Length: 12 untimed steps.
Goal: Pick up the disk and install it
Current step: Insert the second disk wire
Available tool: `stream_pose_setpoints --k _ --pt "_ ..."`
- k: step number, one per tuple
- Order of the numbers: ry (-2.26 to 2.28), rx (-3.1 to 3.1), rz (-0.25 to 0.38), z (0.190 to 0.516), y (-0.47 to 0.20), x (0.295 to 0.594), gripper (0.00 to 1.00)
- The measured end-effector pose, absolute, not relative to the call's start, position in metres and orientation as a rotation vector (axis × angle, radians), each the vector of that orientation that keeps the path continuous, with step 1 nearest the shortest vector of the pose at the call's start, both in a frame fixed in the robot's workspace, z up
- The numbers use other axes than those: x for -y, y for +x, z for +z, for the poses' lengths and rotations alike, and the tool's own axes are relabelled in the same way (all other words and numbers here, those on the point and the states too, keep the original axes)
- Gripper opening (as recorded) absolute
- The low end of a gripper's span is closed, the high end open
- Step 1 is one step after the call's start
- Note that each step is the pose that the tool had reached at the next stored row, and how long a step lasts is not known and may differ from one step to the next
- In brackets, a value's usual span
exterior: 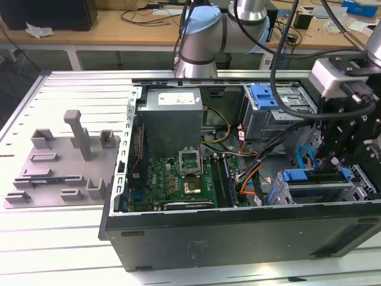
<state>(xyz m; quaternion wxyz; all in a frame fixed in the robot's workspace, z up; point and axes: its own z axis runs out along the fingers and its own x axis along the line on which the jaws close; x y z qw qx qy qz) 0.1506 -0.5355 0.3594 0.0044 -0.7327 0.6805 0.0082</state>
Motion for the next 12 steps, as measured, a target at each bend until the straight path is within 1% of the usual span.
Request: stream_pose_setpoints --k 5,12 --pt "-2.296 -2.132 0.026 0.380 0.150 0.535 0.30" --pt "-2.302 -2.125 0.026 0.386 0.127 0.536 0.30"
